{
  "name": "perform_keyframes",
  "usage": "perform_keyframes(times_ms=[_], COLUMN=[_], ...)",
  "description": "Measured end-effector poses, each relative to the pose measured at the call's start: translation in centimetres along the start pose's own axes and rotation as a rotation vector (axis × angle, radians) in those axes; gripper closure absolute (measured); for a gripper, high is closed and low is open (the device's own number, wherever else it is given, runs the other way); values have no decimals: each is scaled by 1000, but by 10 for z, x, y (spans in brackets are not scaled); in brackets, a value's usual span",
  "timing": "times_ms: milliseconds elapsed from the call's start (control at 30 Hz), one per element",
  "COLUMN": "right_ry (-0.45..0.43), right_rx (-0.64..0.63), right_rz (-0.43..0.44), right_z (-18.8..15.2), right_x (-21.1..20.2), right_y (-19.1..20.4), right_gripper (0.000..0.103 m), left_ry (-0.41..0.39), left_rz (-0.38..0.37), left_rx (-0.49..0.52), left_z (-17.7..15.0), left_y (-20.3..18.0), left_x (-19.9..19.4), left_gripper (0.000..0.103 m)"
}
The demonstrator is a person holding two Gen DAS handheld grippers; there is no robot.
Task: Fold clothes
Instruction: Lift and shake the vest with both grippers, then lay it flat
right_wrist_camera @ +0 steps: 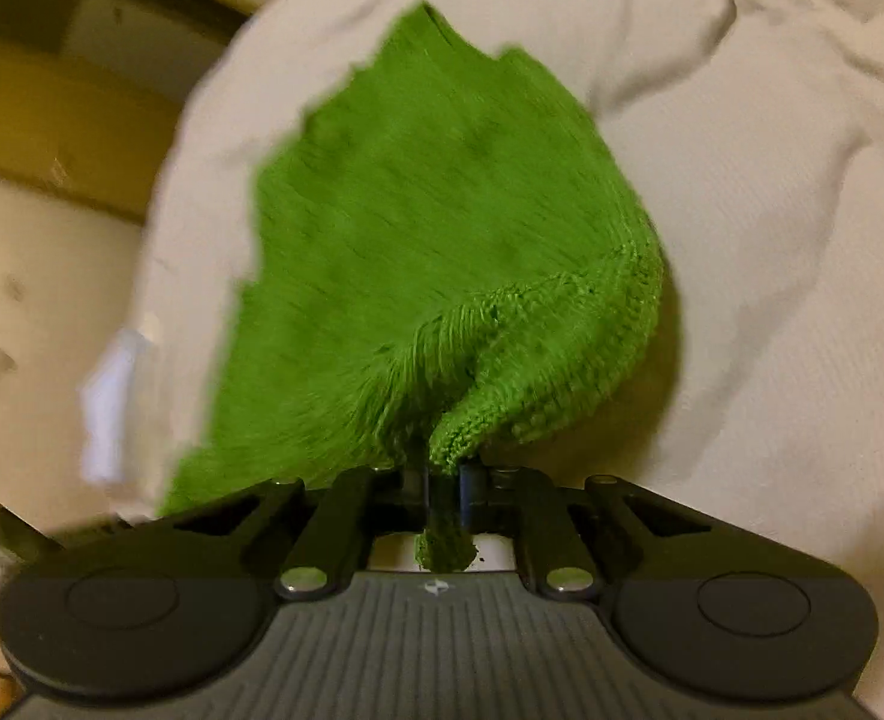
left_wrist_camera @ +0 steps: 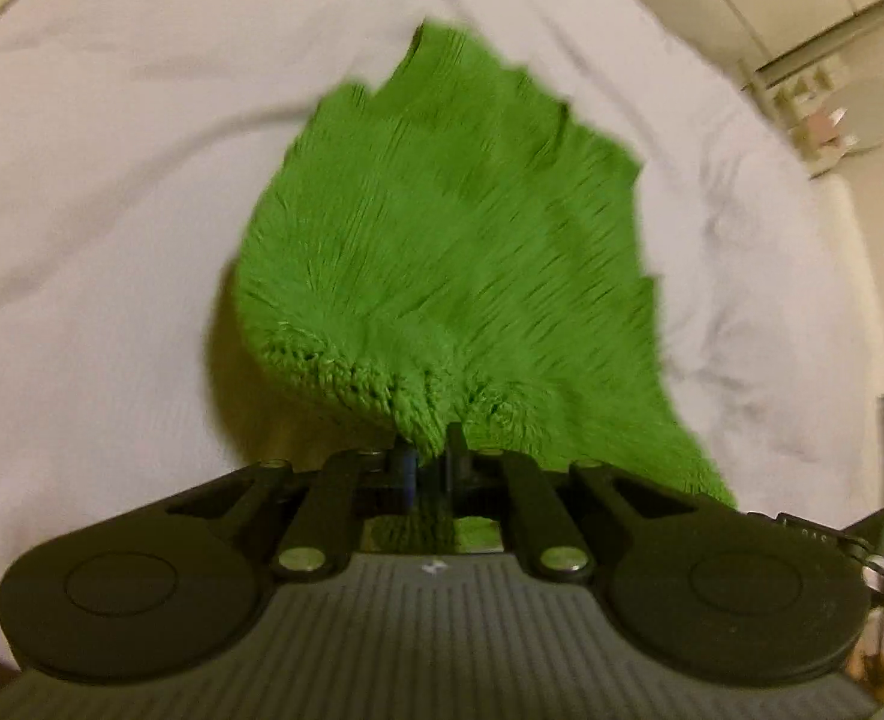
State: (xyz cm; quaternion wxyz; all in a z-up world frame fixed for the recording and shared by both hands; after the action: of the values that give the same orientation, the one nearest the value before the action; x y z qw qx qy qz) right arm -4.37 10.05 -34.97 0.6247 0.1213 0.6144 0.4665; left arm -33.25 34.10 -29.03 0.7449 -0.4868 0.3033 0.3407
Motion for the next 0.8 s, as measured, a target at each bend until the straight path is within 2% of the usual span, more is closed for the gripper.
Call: perform_keyframes(times_ms=[67,100,167,233,300,400,467,500,533,567,600,633,733,800], right_ry=[33,69,154,218,281,310,294,288,289,293,298,298,247,176], right_rx=[123,179,245,241,237,209,167,148,127,83,18,-52,-298,-411], right_rz=[72,81,43,-54,-151,-304,-402,-437,-448,-466,-500,-540,-671,-686], right_z=[16,21,21,5,-10,-38,-51,-55,-56,-55,-52,-49,-35,-21], right_x=[-22,-34,-49,-46,-42,-17,4,11,13,12,9,6,-8,-11], right_y=[10,12,6,-11,-28,-62,-80,-85,-83,-77,-69,-61,-32,-10], right_gripper=[93,94,95,95,96,96,96,93,85,76,55,38,37,37], left_ry=[63,87,136,193,229,290,270,262,254,252,250,248,230,171], left_rz=[-10,17,92,148,212,379,452,478,501,501,502,503,518,491], left_rx=[-62,-52,-12,8,58,220,372,452,524,532,540,548,498,496], left_z=[14,17,16,-1,-28,-70,-88,-93,-97,-95,-94,-92,-74,-58], left_y=[0,0,3,14,24,35,28,21,14,12,10,8,7,-3], left_x=[-37,-46,-56,-48,-18,36,55,55,55,47,40,32,5,-10], left_gripper=[98,98,98,98,96,95,88,83,80,79,79,79,81,83])
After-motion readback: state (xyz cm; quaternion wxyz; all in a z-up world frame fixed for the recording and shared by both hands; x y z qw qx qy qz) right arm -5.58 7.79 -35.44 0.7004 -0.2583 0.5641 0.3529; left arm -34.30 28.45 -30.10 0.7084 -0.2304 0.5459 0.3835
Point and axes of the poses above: each gripper's, at about its wrist camera, not at the fingertips, and x roughly the way its jaws point, y to its left, z to its top, the point moved 4 cm from there along x, roughly the way its jaws point, and after that the axes turned 9 degrees about -y, right-handed, at the moved point
